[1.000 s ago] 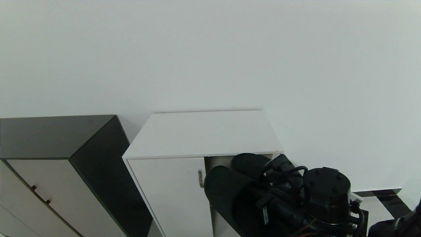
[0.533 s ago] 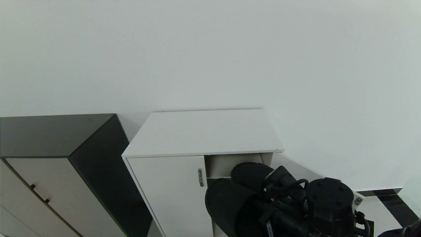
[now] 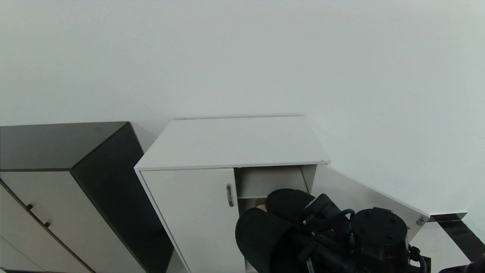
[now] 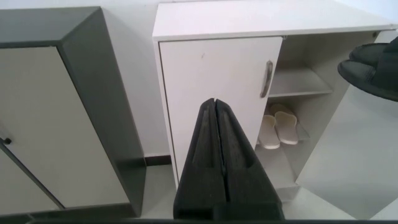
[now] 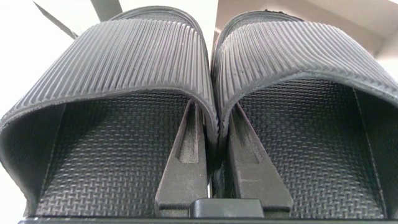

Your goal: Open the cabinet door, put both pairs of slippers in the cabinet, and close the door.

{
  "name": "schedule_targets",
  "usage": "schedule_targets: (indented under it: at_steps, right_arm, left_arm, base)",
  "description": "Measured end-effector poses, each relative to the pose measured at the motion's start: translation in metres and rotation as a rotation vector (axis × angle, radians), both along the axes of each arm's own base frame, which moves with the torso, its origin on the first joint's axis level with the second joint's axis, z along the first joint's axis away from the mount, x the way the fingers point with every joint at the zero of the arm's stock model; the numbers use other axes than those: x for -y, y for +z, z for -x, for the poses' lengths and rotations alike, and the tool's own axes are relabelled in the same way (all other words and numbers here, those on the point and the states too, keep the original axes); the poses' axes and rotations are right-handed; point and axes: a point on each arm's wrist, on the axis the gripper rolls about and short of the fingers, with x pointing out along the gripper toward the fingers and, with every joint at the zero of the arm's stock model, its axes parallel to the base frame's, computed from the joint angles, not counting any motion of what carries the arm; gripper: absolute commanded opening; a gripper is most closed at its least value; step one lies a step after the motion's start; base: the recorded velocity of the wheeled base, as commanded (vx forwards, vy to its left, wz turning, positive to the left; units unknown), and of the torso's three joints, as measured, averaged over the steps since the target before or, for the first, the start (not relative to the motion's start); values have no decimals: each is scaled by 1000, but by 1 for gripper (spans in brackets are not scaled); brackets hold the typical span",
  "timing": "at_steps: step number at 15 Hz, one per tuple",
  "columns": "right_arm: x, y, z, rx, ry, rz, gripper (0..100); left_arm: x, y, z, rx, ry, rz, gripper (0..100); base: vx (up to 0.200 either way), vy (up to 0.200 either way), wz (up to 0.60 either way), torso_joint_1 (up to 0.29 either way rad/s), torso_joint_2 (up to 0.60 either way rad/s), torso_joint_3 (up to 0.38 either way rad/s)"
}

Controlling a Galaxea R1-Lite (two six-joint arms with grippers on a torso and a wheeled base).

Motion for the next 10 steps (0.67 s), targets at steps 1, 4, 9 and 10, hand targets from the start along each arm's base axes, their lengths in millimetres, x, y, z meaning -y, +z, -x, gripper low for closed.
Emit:
schedule_targets:
  at_steps: [1,4,9,10]
  right_arm:
    - [0,0,0,0,0,0,0]
    - [-1,-2,0,-4,1,5,0]
    - [-2,-5,-1,-12,1,15,0]
    - [-2,-5,-1,-12,1,15,0]
  left_arm:
    - [0,0,0,0,1,1,0]
    - [0,0,0,0,2,1,0]
    - [0,0,0,0,2,1,0]
    - [0,0,0,0,2,1,0]
  base:
    - [0,0,0,-222,530,305]
    - [0,0,0,-230,558,321]
    - [0,0,0,-218,537,314]
    - [0,0,0,-198,530,310]
